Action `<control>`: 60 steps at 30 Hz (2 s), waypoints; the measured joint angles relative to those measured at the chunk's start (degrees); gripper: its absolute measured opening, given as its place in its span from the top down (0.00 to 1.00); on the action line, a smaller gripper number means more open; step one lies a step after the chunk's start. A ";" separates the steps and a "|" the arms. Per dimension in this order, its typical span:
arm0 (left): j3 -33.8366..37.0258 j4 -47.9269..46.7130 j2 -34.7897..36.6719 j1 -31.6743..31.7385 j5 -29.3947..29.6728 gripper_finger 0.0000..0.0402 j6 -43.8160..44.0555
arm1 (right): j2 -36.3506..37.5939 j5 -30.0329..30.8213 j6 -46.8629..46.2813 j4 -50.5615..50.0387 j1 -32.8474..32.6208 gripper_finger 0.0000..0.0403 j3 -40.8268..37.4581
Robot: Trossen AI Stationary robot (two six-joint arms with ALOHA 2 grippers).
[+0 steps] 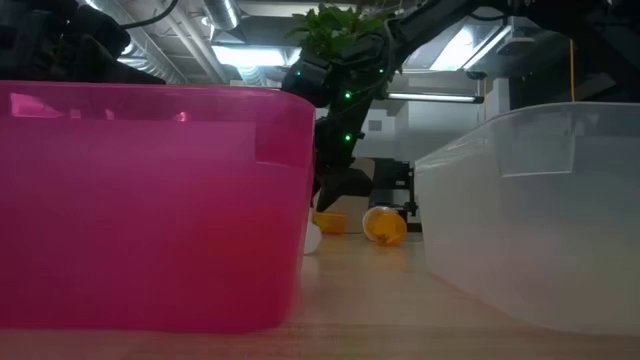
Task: Pick and place medicine bottles into bin by pill shape (circle, oval)
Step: Put the top large orange pill bottle into the red bin
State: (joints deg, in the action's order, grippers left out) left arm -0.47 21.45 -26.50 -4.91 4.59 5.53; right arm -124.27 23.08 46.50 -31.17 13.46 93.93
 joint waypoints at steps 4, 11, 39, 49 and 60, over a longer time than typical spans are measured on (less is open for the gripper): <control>0.00 0.00 0.00 0.00 -0.01 0.43 -0.10 | 0.02 -0.61 0.02 -0.20 0.12 0.47 0.00; 0.00 0.01 0.02 0.00 -0.01 0.43 -0.06 | -1.90 -1.48 -0.43 -0.25 0.31 0.47 0.11; 0.00 0.00 0.00 0.01 -0.01 0.43 -0.08 | -5.01 -12.95 -8.86 -10.29 -4.65 0.47 2.76; 0.00 0.00 0.00 0.00 -0.01 0.43 -0.06 | -5.55 -24.86 -20.89 -12.65 -6.28 0.47 7.30; 0.00 -0.04 0.00 0.00 -0.01 0.43 -0.01 | -5.38 -24.67 -28.51 -11.78 -6.27 0.54 7.44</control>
State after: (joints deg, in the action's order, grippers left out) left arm -0.47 21.41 -26.50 -4.91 4.58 5.52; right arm -129.65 -1.60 17.99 -42.96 7.20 101.37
